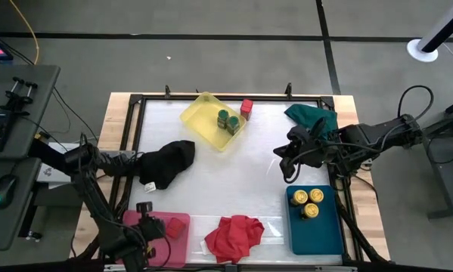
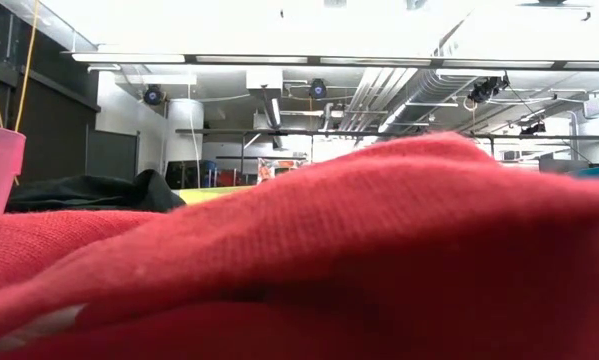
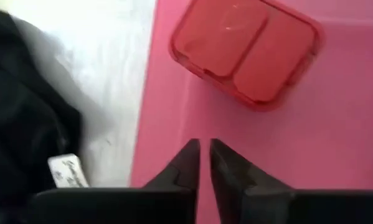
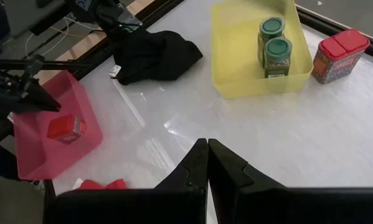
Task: Sort spices by type
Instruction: Put the bottom red seasoning can into the red bin, then move the red seasoning can to the center of the table
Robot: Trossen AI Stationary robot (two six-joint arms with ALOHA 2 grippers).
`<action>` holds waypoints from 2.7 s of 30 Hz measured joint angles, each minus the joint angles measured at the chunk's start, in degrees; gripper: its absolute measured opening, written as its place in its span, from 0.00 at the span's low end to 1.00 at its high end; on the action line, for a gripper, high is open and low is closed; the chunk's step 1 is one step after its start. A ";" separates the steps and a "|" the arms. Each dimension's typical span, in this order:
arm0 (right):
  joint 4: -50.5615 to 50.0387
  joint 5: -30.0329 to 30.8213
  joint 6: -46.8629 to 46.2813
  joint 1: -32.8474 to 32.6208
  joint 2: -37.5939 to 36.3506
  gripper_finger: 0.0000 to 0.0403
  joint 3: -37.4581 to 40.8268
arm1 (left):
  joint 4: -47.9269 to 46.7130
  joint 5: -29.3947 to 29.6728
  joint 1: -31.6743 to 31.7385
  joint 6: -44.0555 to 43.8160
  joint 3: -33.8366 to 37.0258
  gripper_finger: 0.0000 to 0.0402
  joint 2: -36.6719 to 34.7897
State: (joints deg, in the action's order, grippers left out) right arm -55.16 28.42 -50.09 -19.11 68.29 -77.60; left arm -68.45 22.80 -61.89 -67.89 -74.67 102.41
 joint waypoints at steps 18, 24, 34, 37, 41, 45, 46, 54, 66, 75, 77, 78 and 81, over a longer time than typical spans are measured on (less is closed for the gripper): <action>0.13 0.07 -0.63 0.00 -0.01 0.00 0.00 | 9.92 4.61 0.83 8.42 1.79 0.00 0.00; 0.13 0.09 -0.63 0.00 -0.01 0.00 0.00 | 15.11 4.64 1.14 8.73 1.77 0.00 0.02; 2.50 0.20 -2.23 0.03 0.00 0.00 0.00 | 8.49 3.09 0.42 2.95 1.74 0.00 -3.47; 7.87 -0.20 -2.21 1.95 0.69 0.00 -0.02 | 3.67 5.76 -1.29 -2.83 1.74 0.00 -7.70; 14.26 -4.57 2.23 9.27 4.61 0.00 -0.04 | -1.32 18.90 -2.65 -11.80 1.74 0.00 -15.07; 19.63 -11.97 9.52 22.62 9.94 0.00 -0.04 | -1.82 30.38 3.51 -13.59 1.70 0.00 -22.08; 21.02 -14.04 10.92 26.57 11.47 0.00 -0.04 | -1.27 30.49 6.19 -12.40 1.70 0.00 -23.51; 28.53 -19.48 17.36 46.93 25.07 0.00 -0.04 | 20.89 32.01 20.78 9.37 1.72 0.00 -27.93; 35.41 -18.38 18.64 49.48 39.09 0.00 -0.02 | 42.27 47.08 16.05 18.69 1.72 0.00 -27.17; 34.37 -12.99 21.98 49.84 39.67 0.00 -0.02 | 42.70 52.44 14.14 17.15 1.72 0.00 -27.17; 33.95 -13.89 22.05 49.88 39.91 0.00 -0.02 | 42.68 52.48 14.17 17.15 1.72 0.00 -27.17; 33.79 -13.92 22.08 49.88 40.08 0.00 -0.02 | 42.69 52.49 14.26 17.15 1.72 0.00 -27.17; 33.75 -13.84 22.17 49.76 40.21 0.00 0.00 | 42.67 52.49 14.64 17.13 1.72 0.00 -27.17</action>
State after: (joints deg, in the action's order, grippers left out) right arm -21.40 14.58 -27.91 30.65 108.50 -77.60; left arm -25.78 75.29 -47.24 -50.76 -72.95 75.24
